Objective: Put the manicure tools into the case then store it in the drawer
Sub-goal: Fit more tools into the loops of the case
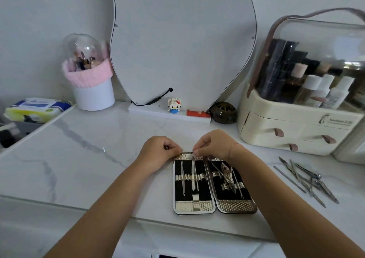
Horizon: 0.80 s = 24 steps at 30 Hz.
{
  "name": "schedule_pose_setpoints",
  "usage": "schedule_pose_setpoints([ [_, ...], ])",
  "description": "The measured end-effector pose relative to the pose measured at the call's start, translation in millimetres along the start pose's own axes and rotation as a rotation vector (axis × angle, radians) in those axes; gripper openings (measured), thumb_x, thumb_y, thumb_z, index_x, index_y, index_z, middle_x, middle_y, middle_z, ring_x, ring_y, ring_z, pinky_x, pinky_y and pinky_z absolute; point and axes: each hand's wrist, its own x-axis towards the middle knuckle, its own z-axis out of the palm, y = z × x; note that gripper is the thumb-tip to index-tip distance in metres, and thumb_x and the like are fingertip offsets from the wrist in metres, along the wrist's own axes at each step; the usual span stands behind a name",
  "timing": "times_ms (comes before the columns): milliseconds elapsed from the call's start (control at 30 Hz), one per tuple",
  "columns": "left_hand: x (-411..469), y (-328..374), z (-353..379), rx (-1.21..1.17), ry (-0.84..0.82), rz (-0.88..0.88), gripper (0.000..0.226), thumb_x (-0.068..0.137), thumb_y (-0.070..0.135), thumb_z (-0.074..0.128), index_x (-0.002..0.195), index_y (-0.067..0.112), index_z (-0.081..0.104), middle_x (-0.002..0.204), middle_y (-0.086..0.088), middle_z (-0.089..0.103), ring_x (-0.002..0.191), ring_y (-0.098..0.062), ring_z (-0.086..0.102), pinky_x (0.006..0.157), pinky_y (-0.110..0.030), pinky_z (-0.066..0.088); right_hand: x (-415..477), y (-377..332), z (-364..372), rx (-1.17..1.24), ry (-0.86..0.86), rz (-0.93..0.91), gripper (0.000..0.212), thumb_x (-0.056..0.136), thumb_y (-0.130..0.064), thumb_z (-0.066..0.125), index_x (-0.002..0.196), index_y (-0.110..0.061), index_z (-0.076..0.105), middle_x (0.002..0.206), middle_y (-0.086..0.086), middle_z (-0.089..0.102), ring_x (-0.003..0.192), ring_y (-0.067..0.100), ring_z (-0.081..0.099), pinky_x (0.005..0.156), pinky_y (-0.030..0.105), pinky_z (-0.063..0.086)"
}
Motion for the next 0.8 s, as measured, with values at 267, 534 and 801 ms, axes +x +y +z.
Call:
schedule_pose_setpoints([
  [267,-0.4,2.4,-0.1,-0.006,0.001,-0.013,0.022,0.078,0.026,0.074,0.062,0.037,0.065,0.074,0.012,0.068,0.074,-0.004,0.06,0.066,-0.02,0.041,3.1,-3.5,-3.8,-0.045,-0.017,0.007,0.014,0.073,-0.01,0.076,0.068,-0.022,0.07,0.067,-0.007,0.066,0.065,0.008,0.058,0.07,0.021,0.051],
  [534,-1.2,2.6,-0.5,-0.022,-0.004,-0.014,0.02,0.079,0.025,0.074,0.064,0.036,0.065,0.073,0.014,0.067,0.074,-0.003,0.059,0.065,-0.019,0.04,6.5,-1.5,-5.3,-0.053,-0.029,0.041,0.012,0.071,-0.009,0.077,0.074,-0.017,0.068,0.067,-0.002,0.066,0.07,0.015,0.06,0.078,0.029,0.051],
  [801,-1.9,3.5,-1.2,-0.026,-0.009,-0.007,0.02,0.079,0.025,0.073,0.064,0.035,0.065,0.074,0.014,0.067,0.075,-0.003,0.059,0.066,-0.019,0.04,9.4,1.4,-4.4,-0.058,-0.032,0.079,0.008,0.07,-0.02,0.08,0.067,-0.019,0.072,0.067,-0.005,0.066,0.063,0.006,0.054,0.067,0.022,0.045],
])
